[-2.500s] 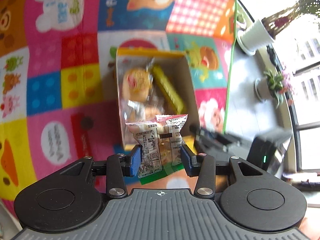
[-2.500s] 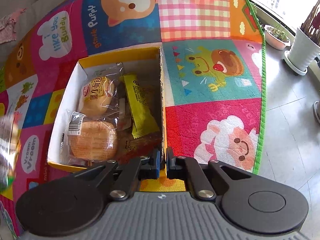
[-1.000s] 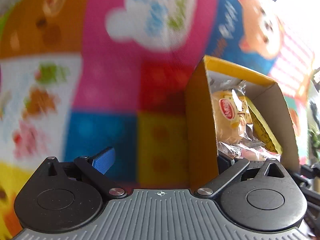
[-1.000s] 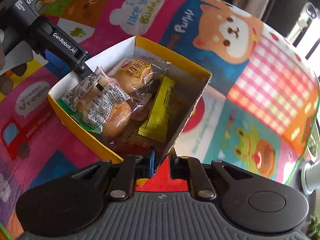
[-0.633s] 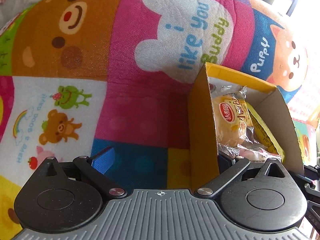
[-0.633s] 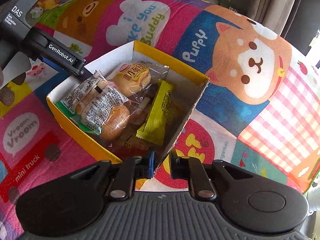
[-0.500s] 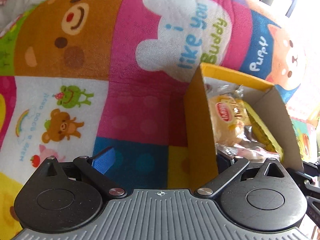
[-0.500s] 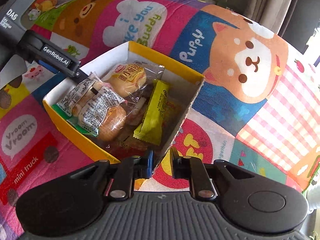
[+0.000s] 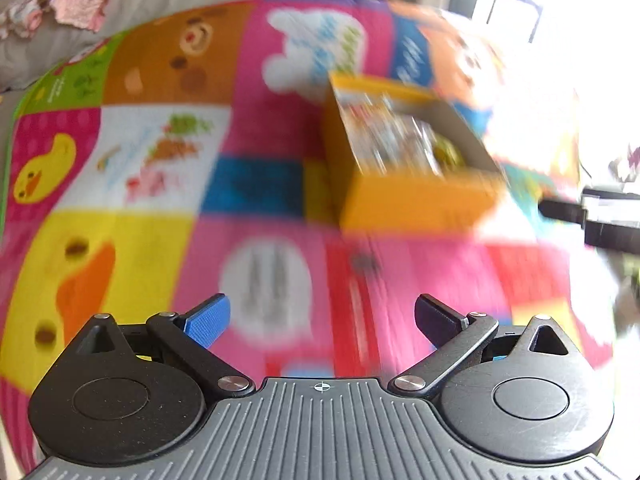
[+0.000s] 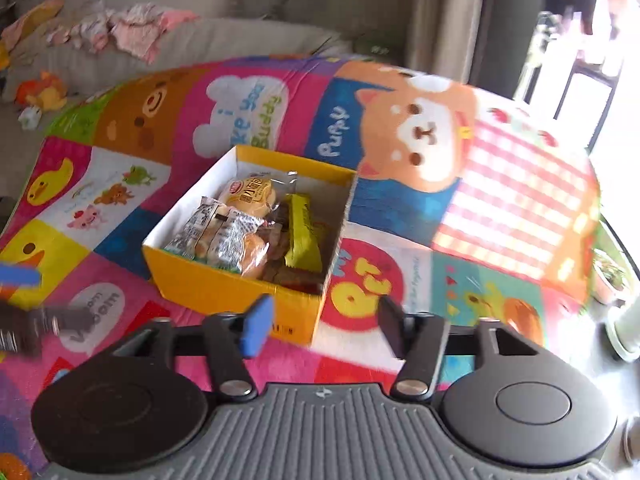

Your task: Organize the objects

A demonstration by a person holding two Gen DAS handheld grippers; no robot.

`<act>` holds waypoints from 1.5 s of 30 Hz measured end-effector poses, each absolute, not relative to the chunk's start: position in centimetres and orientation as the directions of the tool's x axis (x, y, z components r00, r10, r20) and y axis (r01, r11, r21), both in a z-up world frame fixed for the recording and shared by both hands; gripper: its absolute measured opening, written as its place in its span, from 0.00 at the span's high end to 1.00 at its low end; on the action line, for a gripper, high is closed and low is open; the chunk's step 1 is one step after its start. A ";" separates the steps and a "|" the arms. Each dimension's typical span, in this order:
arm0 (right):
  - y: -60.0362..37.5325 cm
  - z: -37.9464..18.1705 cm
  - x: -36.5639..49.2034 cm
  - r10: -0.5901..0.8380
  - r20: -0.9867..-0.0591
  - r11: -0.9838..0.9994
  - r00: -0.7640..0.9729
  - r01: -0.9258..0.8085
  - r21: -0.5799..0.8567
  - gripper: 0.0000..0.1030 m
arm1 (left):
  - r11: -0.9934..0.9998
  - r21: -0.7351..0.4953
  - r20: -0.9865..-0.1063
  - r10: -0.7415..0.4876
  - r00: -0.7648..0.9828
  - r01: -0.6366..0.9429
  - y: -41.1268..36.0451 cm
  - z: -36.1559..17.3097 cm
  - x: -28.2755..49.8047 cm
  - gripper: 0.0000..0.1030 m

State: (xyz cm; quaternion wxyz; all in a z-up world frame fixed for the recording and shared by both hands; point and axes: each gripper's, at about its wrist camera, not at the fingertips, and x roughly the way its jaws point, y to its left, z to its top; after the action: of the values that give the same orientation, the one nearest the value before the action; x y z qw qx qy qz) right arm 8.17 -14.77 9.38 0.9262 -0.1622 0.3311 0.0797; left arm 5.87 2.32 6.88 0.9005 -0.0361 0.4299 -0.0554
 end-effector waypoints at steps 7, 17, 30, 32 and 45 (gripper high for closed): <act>-15.6 3.9 -0.9 -0.005 -0.752 0.952 0.659 -0.227 -0.206 0.24 | 0.992 -0.106 -0.785 -0.130 0.606 0.076 0.7 2.6 -1.1 0.02; -19.4 -1.0 -1.8 0.024 -0.736 0.978 0.676 -0.169 -0.124 0.00 | 0.997 0.029 -0.659 -0.037 0.751 0.074 -1.9 0.4 -2.2 0.01; -20.1 -1.8 -2.3 0.061 -0.623 0.977 0.780 -0.173 -0.122 0.00 | 0.997 0.016 -0.628 -0.051 0.776 0.078 -2.3 0.1 -3.0 0.02; -20.1 -1.9 -2.3 0.064 -0.616 0.976 0.785 -0.177 -0.125 0.00 | 0.998 0.009 -0.629 -0.046 0.776 0.067 -2.3 0.1 -2.9 0.02; -20.5 -2.0 -1.8 0.097 -0.616 0.971 0.781 -0.211 -0.115 0.00 | 0.999 0.008 -0.629 -0.021 0.777 0.033 -2.5 0.0 -2.8 0.01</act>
State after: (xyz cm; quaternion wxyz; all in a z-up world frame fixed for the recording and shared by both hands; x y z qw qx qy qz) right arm -1.80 -20.48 -1.98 0.9395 -0.0893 0.3202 0.0821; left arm -2.78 -2.50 0.03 0.9426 0.0090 0.3335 -0.0142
